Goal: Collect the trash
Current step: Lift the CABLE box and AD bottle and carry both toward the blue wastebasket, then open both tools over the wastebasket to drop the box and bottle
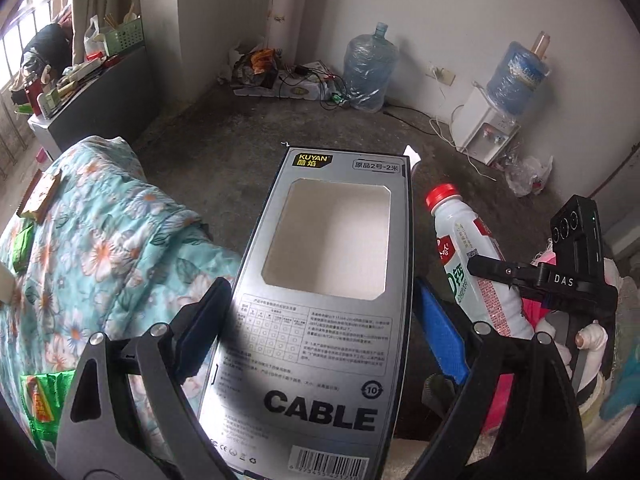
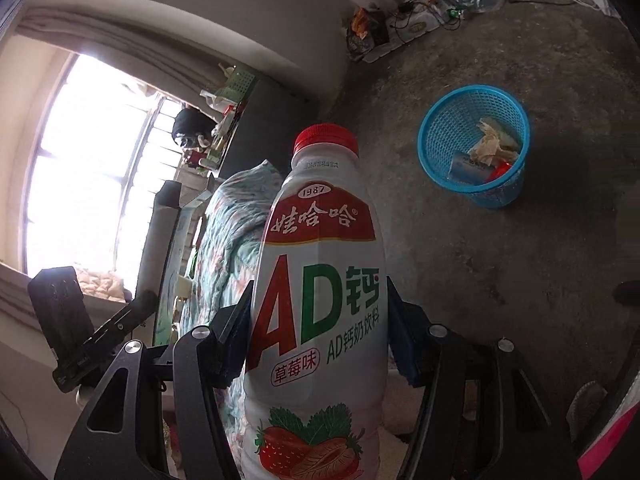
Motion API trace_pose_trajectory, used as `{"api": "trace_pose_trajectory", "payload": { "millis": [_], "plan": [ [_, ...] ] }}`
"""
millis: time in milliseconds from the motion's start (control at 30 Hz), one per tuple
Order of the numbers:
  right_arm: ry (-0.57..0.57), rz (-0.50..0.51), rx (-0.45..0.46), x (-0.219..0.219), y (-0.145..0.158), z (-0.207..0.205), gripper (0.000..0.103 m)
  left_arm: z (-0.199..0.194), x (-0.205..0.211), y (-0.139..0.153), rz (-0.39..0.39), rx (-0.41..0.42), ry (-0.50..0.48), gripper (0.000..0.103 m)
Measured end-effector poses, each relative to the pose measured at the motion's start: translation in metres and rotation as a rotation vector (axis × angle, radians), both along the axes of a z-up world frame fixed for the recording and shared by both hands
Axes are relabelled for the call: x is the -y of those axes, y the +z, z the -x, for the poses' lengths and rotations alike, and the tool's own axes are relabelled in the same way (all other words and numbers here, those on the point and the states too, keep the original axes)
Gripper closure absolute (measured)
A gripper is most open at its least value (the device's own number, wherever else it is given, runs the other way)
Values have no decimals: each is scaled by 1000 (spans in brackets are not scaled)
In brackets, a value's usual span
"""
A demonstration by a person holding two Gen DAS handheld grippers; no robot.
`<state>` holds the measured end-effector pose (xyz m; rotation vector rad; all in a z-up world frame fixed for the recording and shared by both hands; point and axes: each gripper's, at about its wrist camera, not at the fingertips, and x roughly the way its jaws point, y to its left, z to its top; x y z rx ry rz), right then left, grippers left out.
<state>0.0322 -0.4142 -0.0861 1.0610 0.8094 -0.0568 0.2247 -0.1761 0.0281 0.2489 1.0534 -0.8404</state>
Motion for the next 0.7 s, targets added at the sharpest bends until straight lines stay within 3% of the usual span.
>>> {"api": "trace_pose_trajectory", "payload": {
  "millis": [133,333,467,500,533,700],
  "plan": [
    [-92,-20,-58,35,-28,2,45,-21,55,-34,-17,-78,-57,17],
    [-140,-80,-111,79,-70,-37,45,-52,132,-82,-45,-178,-102,17],
    [-168,-146,-119,121,-96,-91,45,-89,186,-103,-9,-217,-76,15],
    [-184,-155,-116,136,-103,-105,40,-100,201,-108,9,-229,-64,14],
    [-188,-148,-117,148,-110,-119,28,-110,212,-113,19,-231,-36,13],
    [-285,-142,-210,180,-152,-143,27,-131,249,-136,42,-236,28,13]
  ]
}}
